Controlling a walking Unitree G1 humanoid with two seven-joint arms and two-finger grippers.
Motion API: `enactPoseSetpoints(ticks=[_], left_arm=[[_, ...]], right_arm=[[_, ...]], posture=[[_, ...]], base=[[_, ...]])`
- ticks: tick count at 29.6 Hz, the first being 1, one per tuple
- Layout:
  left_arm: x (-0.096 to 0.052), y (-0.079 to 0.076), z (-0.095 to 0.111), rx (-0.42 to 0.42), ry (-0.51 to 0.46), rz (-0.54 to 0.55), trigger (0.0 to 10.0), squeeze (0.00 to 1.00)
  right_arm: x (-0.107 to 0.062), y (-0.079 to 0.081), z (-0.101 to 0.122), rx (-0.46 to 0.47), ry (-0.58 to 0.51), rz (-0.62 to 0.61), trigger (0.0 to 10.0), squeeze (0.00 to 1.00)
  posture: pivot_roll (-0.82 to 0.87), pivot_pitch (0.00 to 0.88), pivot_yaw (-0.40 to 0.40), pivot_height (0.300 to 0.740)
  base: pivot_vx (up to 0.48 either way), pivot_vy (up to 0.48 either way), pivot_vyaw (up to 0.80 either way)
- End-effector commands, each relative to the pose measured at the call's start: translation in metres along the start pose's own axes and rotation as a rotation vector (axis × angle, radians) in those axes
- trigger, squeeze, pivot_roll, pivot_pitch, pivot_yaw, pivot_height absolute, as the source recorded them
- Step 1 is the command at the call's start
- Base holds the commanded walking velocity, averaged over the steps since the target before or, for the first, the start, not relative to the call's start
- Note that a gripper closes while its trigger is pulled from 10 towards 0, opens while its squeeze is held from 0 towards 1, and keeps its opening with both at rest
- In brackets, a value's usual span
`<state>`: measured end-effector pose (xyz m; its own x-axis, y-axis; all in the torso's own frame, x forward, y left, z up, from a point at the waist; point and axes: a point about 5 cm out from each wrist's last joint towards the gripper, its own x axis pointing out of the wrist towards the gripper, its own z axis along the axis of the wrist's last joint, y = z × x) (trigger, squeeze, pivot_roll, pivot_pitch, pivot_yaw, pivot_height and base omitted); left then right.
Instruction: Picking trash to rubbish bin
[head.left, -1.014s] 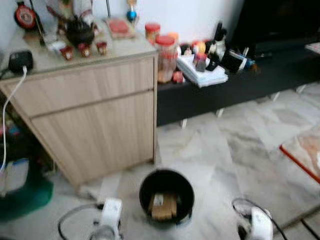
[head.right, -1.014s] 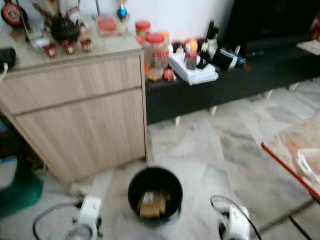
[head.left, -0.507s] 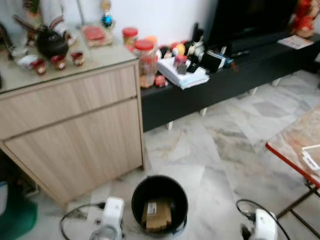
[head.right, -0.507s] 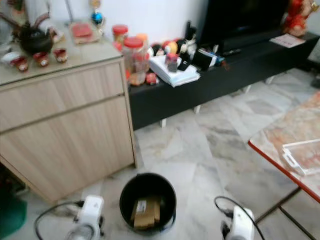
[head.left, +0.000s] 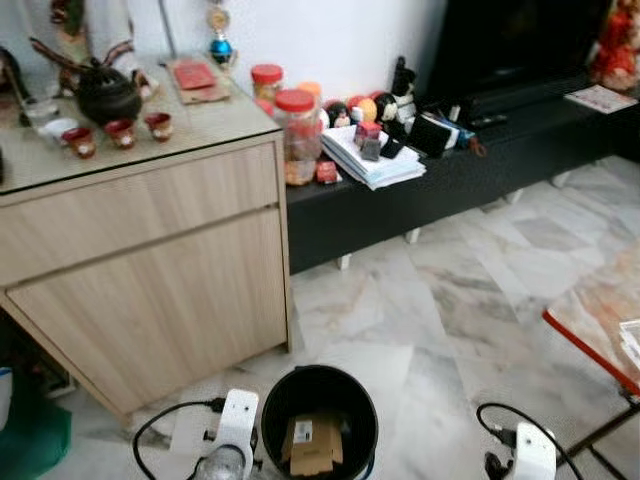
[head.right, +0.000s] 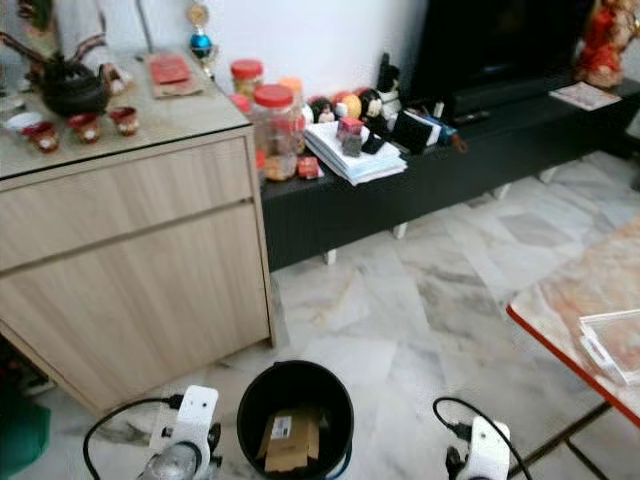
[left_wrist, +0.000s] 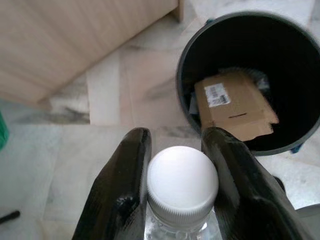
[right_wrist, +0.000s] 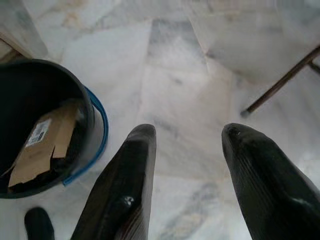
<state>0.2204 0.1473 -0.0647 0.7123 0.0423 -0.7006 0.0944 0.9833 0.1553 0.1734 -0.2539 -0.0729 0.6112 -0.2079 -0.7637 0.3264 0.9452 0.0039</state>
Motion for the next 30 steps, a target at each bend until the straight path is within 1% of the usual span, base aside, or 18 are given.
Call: enactPoseSetpoints(ticks=[1, 11, 13, 17, 18, 19, 20, 21, 22, 23, 24, 25, 26, 28, 29, 30], left_arm=[[-0.001, -0.001, -0.005, 0.021, 0.023, -0.009, 10.0, 0.00], [0.003, -0.004, 0.013, 0.027, -0.031, -0.026, 10.0, 0.00], [0.004, -0.007, 0.024, 0.069, -0.076, -0.040, 10.0, 0.00], [0.005, -0.007, 0.027, 0.085, -0.091, -0.043, 10.0, 0.00], [0.007, -0.009, 0.049, 0.088, -0.159, -0.037, 10.0, 0.00], [0.008, -0.010, 0.057, 0.087, -0.183, -0.036, 10.0, 0.00], [0.009, -0.011, 0.071, 0.084, -0.230, -0.037, 10.0, 0.00], [0.009, -0.012, 0.077, 0.084, -0.247, -0.037, 10.0, 0.00], [0.009, -0.012, 0.089, 0.080, -0.283, -0.034, 10.0, 0.00], [0.009, -0.012, 0.092, 0.077, -0.293, -0.033, 10.0, 0.00], [0.009, -0.013, 0.101, 0.072, -0.318, -0.033, 10.0, 0.00], [0.008, -0.015, 0.115, 0.067, -0.364, -0.041, 10.0, 0.00], [0.008, -0.016, 0.123, 0.066, -0.386, -0.047, 10.0, 0.00], [0.007, -0.018, 0.133, 0.065, -0.415, -0.058, 10.0, 0.00], [0.005, -0.021, 0.143, 0.062, -0.450, -0.084, 10.0, 0.00], [0.005, -0.021, 0.143, 0.062, -0.450, -0.084, 10.0, 0.00]], right_arm=[[0.000, -0.001, 0.000, 0.007, -0.004, -0.006, 10.0, 0.00], [0.002, -0.001, 0.011, 0.002, -0.036, 0.002, 10.0, 0.00], [0.003, 0.000, 0.016, -0.005, -0.051, 0.007, 10.0, 0.00], [0.003, 0.001, 0.018, -0.007, -0.058, 0.010, 10.0, 0.00], [0.005, 0.004, 0.030, -0.014, -0.094, 0.031, 10.0, 0.00], [0.006, 0.006, 0.035, -0.017, -0.107, 0.042, 10.0, 0.00], [0.007, 0.010, 0.045, -0.032, -0.130, 0.066, 10.0, 0.00], [0.007, 0.012, 0.048, -0.037, -0.139, 0.076, 10.0, 0.00], [0.008, 0.016, 0.056, -0.050, -0.157, 0.099, 10.0, 0.00], [0.008, 0.017, 0.059, -0.055, -0.162, 0.106, 10.0, 0.00], [0.009, 0.020, 0.065, -0.066, -0.173, 0.127, 10.0, 0.00], [0.010, 0.026, 0.074, -0.093, -0.187, 0.156, 10.0, 0.00], [0.010, 0.029, 0.079, -0.106, -0.203, 0.173, 10.0, 0.00], [0.010, 0.034, 0.088, -0.100, -0.229, 0.203, 10.0, 0.00], [0.010, 0.041, 0.096, -0.107, -0.248, 0.237, 10.0, 0.00], [0.010, 0.041, 0.096, -0.107, -0.248, 0.237, 10.0, 0.00]], posture=[[-0.06, 0.038, -0.077, 0.740], [-0.06, 0.041, -0.081, 0.740], [-0.06, 0.041, -0.081, 0.740], [-0.07, 0.047, -0.079, 0.740], [-0.07, 0.054, -0.081, 0.740], [-0.07, 0.054, -0.081, 0.740], [-0.07, 0.054, -0.081, 0.740], [-0.07, 0.054, -0.081, 0.740], [-0.08, 0.061, -0.081, 0.740], [-0.08, 0.061, -0.081, 0.740], [-0.08, 0.061, -0.081, 0.740], [-0.09, 0.062, -0.082, 0.740], [-0.09, 0.062, -0.082, 0.740], [-0.09, 0.062, -0.084, 0.740], [-0.10, 0.060, -0.084, 0.740], [-0.10, 0.060, -0.084, 0.740]], base=[[0.244, 0.000, 0.00], [0.245, 0.000, 0.00], [0.000, 0.000, 0.00], [0.000, 0.000, 0.00], [0.000, 0.000, 0.00], [0.000, 0.000, 0.00], [0.000, 0.000, 0.00], [0.000, 0.000, 0.00], [0.000, 0.000, 0.00], [0.000, 0.000, 0.00], [0.000, 0.000, 0.00], [0.000, 0.000, 0.00], [0.000, 0.000, 0.00], [0.000, 0.000, 0.00], [0.000, 0.000, 0.00], [0.000, 0.000, 0.00]])
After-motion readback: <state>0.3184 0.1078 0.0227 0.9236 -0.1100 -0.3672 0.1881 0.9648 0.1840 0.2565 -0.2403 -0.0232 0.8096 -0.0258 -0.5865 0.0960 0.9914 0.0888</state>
